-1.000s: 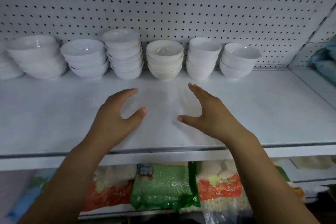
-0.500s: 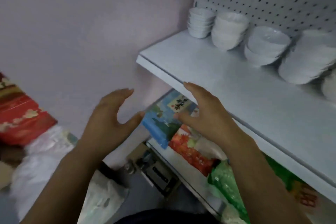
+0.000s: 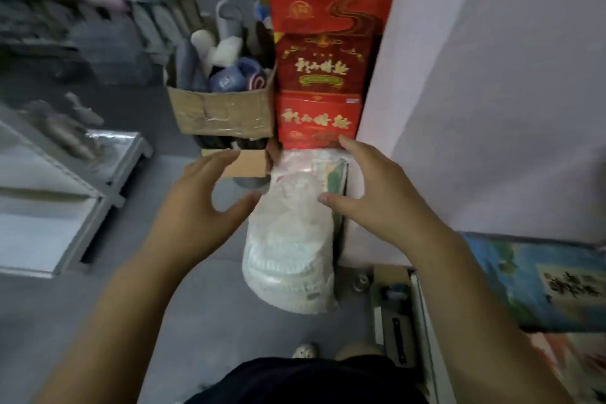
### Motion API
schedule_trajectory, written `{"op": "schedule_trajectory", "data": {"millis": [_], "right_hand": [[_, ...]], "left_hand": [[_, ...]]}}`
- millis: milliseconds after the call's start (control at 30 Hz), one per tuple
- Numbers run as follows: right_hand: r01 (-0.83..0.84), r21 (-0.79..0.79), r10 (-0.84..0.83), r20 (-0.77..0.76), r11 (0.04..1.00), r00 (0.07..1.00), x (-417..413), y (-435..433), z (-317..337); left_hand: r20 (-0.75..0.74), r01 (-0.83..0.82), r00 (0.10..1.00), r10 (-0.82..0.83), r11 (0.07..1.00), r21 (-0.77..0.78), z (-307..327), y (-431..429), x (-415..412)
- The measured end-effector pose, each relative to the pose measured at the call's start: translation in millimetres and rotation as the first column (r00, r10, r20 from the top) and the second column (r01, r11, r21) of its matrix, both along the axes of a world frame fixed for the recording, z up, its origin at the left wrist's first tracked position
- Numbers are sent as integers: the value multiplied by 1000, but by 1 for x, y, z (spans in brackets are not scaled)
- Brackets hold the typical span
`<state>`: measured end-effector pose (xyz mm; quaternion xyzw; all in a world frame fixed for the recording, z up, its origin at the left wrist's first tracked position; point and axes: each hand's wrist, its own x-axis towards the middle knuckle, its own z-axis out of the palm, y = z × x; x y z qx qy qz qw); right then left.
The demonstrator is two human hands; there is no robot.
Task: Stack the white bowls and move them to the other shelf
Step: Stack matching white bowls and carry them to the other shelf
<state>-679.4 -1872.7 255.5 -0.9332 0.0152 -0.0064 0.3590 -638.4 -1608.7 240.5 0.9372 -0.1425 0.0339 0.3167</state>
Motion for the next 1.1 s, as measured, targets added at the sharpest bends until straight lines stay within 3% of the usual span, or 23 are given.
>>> {"op": "schedule_trajectory", "data": {"millis": [200,500,867,1100], "right_hand": [[-360,-31,360,-6,932,933,70,86,-1],[-791,-84,786,-88,606,612,134,211,-10],[-945,-86,930,-172,315,325,150,327,-30],[-950,-88,943,-121,300,309,179,450,-28]], "left_hand": [[-14,-373,928,373,926,-55,-3,78,-32],[-28,-806,591,806,590,-45,-5,137,-96],[-99,-961,278,955,276,-32,-27,186,-131],[-82,-973,231,970,228,-39,-33,296,-113]]}}
